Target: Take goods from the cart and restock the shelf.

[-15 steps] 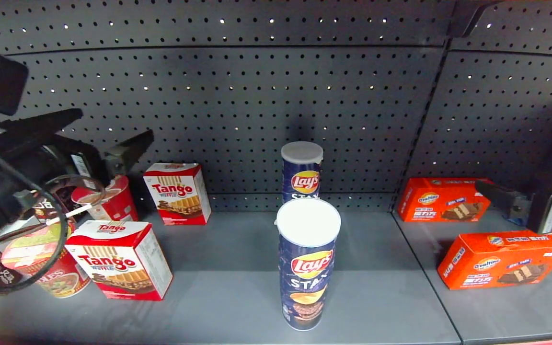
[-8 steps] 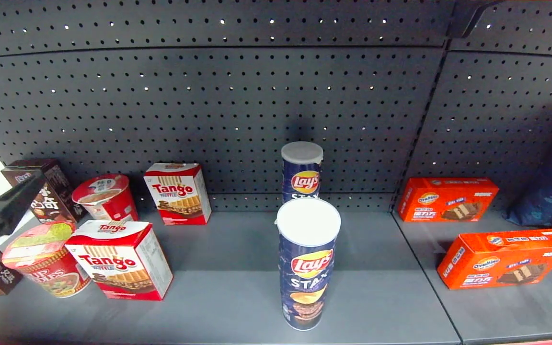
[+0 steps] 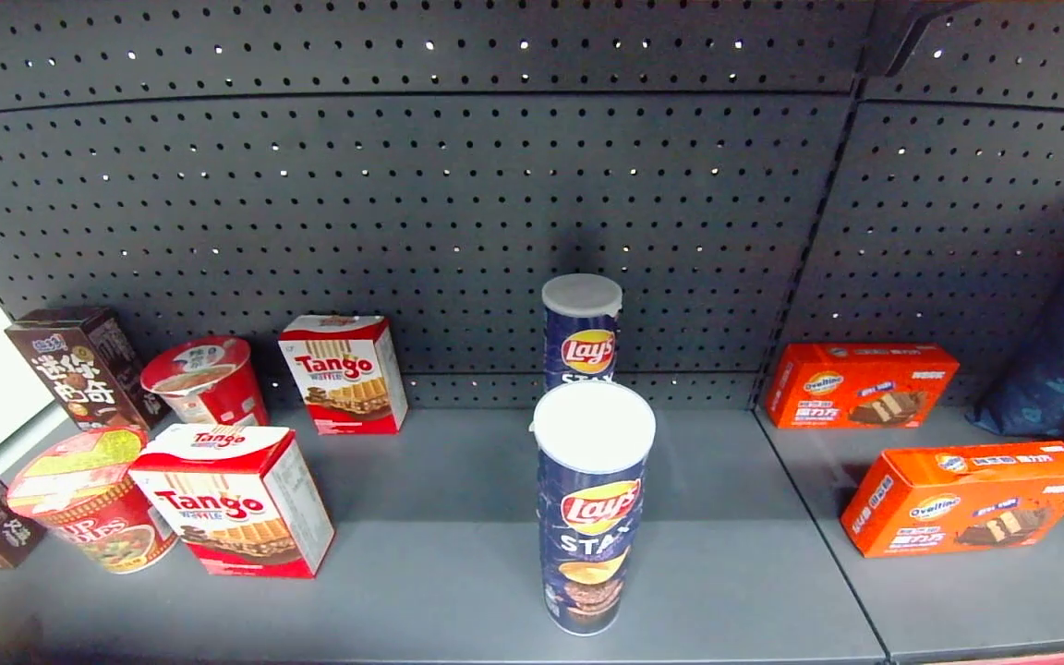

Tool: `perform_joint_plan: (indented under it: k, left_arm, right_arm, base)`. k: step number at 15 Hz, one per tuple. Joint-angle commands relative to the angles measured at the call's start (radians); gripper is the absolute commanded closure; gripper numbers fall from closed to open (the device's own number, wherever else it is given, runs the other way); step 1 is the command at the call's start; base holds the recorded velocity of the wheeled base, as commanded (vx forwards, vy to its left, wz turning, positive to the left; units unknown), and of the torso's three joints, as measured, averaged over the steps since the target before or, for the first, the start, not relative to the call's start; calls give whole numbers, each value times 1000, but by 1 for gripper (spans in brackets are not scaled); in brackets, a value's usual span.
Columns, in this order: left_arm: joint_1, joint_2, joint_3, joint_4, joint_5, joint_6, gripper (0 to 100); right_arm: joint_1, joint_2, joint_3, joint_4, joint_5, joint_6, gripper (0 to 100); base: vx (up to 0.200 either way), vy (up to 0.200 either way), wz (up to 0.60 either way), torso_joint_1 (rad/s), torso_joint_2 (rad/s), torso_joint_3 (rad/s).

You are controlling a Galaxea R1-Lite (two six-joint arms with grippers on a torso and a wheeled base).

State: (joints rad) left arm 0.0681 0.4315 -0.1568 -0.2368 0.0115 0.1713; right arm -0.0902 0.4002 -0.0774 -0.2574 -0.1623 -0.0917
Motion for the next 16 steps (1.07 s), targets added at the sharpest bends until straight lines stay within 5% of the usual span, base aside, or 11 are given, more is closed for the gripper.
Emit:
perform_joint_plan:
  k: [1, 3, 7, 9, 10, 13, 16]
  left_arm:
    - [-4, -329, 20, 294, -16, -32, 0]
    - [-4, -346, 34, 310, -16, -73, 0]
    - [-4, -346, 157, 206, -73, -72, 0]
    - [-36, -352, 157, 211, -159, -67, 0]
    - [-93, -367, 157, 218, -157, -62, 0]
    - [-76, -421, 157, 237, -140, -88, 0]
    - [-76, -425, 157, 237, -33, -110, 0]
  right_arm:
    - [14, -261, 22, 181, 99, -2, 0]
    - [9, -313, 33, 259, 124, -10, 0]
    - [9, -313, 51, 257, 216, -85, 0]
    - [9, -313, 76, 181, 256, -79, 0]
    - [7, -313, 77, 179, 241, -79, 0]
    - [7, -313, 77, 185, 24, 32, 0]
    - [7, -313, 77, 190, 6, 67, 0]
  base:
    - [0, 0, 0, 0, 0, 0]
    - [0, 0, 0, 0, 0, 0]
    - [0, 0, 0, 0, 0, 0]
    - [0, 0, 0, 0, 0, 0]
    - [0, 0, 0, 0, 0, 0]
    - [0, 0, 0, 0, 0, 0]
    - [0, 0, 0, 0, 0, 0]
